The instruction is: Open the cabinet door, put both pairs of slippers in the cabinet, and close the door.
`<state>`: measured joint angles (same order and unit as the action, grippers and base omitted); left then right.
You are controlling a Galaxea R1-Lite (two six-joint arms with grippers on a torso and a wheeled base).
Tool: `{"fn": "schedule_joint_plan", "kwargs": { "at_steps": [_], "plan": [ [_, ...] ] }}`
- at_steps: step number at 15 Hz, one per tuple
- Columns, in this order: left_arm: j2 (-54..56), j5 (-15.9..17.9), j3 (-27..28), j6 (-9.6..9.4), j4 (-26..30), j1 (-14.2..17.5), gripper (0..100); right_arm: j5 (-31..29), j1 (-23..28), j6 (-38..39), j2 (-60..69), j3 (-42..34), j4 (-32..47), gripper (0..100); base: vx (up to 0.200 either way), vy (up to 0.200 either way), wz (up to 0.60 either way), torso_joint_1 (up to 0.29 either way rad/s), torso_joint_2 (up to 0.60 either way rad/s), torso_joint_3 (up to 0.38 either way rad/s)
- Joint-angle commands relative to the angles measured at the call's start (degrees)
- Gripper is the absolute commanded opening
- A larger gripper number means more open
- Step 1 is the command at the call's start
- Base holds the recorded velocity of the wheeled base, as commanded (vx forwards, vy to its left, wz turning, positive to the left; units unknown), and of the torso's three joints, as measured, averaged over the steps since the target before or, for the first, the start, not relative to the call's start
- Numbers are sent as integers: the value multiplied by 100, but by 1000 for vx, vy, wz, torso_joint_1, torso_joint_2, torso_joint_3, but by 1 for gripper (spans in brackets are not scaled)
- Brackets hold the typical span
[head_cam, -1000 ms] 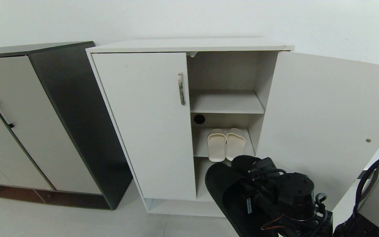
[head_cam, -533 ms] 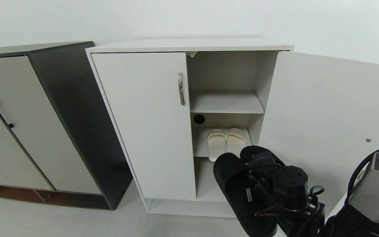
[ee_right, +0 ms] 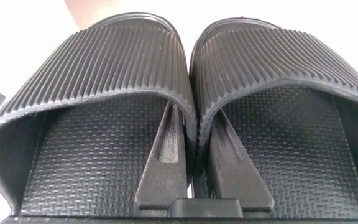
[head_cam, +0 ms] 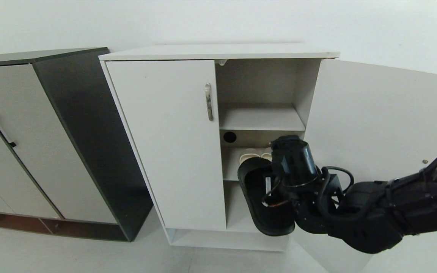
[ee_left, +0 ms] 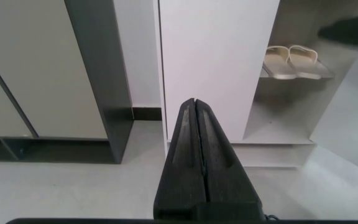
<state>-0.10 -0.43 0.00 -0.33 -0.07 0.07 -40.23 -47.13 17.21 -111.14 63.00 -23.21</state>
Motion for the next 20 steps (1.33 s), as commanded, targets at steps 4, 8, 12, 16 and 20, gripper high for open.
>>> {"fn": "schedule_joint_plan", "kwargs": {
  "at_steps": [4, 8, 12, 16, 20],
  "plan": [
    [1, -1, 0, -11, -1, 1, 0, -293, -42, -166, 128, 968, 300, 0, 0, 0, 0, 0, 0, 0],
    [1, -1, 0, -11, -1, 1, 0, -424, -77, -236, 75, 968, 247, 0, 50, 0, 0, 1, -1, 1],
    [1, -1, 0, -11, -1, 1, 0, -433, -86, -412, 84, 960, -26, 0, 200, 0, 0, 1, 5, 6],
    [1, -1, 0, -11, -1, -7, 0, -433, -86, -412, 75, 960, -26, 0, 200, 0, 0, 1, 0, 0],
    [1, -1, 0, -11, -1, 1, 0, -424, -86, -403, 58, 942, -34, 0, 200, 0, 0, 5, 2, 6]
  ]
}}
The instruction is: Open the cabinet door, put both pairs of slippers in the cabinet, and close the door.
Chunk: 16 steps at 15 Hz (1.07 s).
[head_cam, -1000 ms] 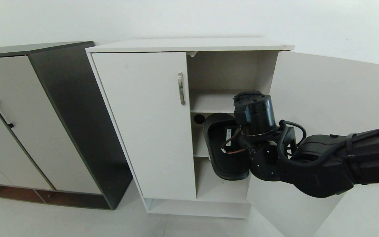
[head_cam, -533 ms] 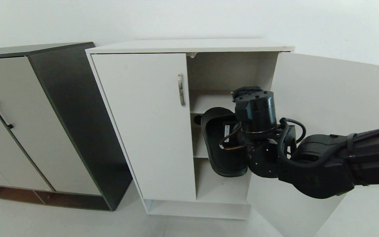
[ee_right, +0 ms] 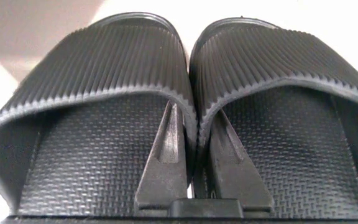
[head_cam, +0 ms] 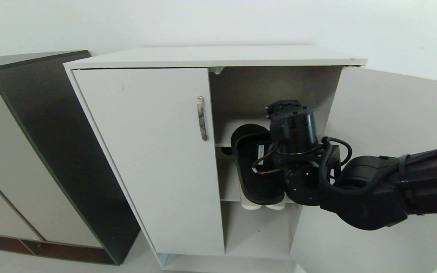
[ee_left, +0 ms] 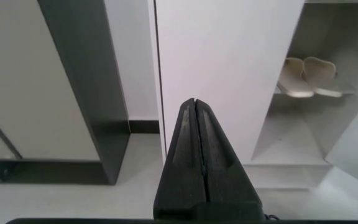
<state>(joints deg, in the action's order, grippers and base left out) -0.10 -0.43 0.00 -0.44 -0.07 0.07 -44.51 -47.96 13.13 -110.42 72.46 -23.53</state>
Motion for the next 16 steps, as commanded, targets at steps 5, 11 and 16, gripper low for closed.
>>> {"fn": "schedule_joint_plan", "kwargs": {
  "at_steps": [5, 11, 16],
  "plan": [
    [1, -1, 0, 9, -1, 1, 0, 39, 15, 23, -94, -21, 6, 0, 40, 0, 0, 2, 0, 0],
    [1, -1, 0, 9, -1, 1, 0, 118, 340, -100, -515, 594, 59, 0, 0, 0, 0, 0, 0, 0],
    [1, -1, 0, 26, -1, 1, 0, 127, 709, -460, -1122, 1438, 76, 0, 0, 0, 0, 0, 0, 0]
  ]
}}
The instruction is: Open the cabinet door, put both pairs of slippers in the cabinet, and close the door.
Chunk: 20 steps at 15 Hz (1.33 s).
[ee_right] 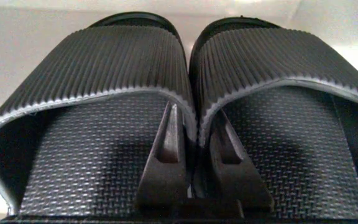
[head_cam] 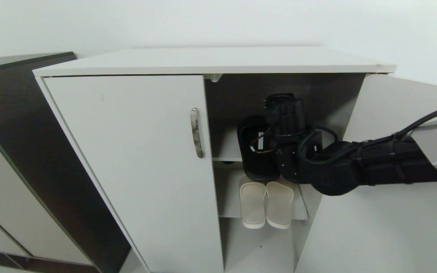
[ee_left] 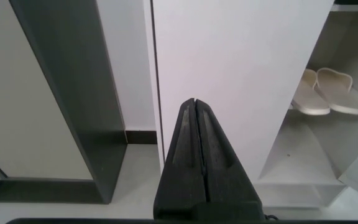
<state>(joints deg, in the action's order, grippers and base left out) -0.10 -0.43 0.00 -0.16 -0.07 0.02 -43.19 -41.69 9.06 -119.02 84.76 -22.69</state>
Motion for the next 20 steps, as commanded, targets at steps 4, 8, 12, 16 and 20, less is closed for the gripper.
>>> {"fn": "schedule_joint_plan", "kwargs": {
  "at_steps": [4, 8, 12, 16, 20],
  "plan": [
    [1, -19, 0, 7, -1, 6, 0, 4, 232, -88, -517, 840, 344, 0, 0, 0, 0, 0, 0, 0],
    [1, -19, 0, 7, -1, 6, 0, 127, 328, -80, -667, 1499, 889, 0, 0, 0, 0, 0, 0, 0],
    [1, -19, 0, 7, -1, 6, 0, 153, 390, -53, -737, 1649, 1047, 0, 0, 0, 0, 0, 0, 0],
    [1, -28, 0, 16, -1, 6, 0, 153, 390, -44, -825, 1702, 1056, 0, 0, 0, 0, 0, 0, 0],
    [1, -36, 0, 16, -1, 6, 0, 153, 390, -36, -860, 1693, 1082, 0, 0, 0, 0, 0, 0, 0]
  ]
}}
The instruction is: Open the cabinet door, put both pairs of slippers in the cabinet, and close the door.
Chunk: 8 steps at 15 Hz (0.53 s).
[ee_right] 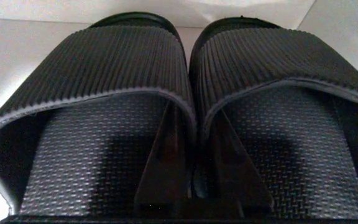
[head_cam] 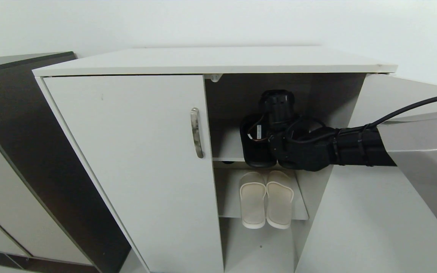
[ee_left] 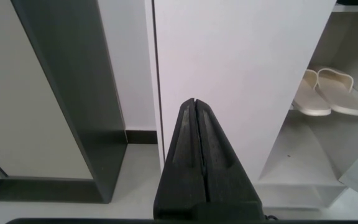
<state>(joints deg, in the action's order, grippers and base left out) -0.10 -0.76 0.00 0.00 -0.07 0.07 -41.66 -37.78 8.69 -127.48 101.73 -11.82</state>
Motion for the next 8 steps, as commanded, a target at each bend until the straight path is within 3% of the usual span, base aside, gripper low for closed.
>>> {"fn": "schedule_joint_plan", "kwargs": {
  "at_steps": [1, 2, 8],
  "plan": [
    [1, -4, 0, 0, -1, 1, 0, 0, -1, 1, -14, -4, -4, 0, 0, 0, 0, 0, 0, 0],
    [1, -4, 0, 0, -1, 1, 0, 0, -1, 10, -14, -22, -4, 100, 0, 0, 0, 0, 0, 0],
    [1, -4, 0, 9, -1, 1, 0, -44, -124, 10, 689, -918, -30, 100, 0, 0, 0, 0, 0, 0]
  ]
}}
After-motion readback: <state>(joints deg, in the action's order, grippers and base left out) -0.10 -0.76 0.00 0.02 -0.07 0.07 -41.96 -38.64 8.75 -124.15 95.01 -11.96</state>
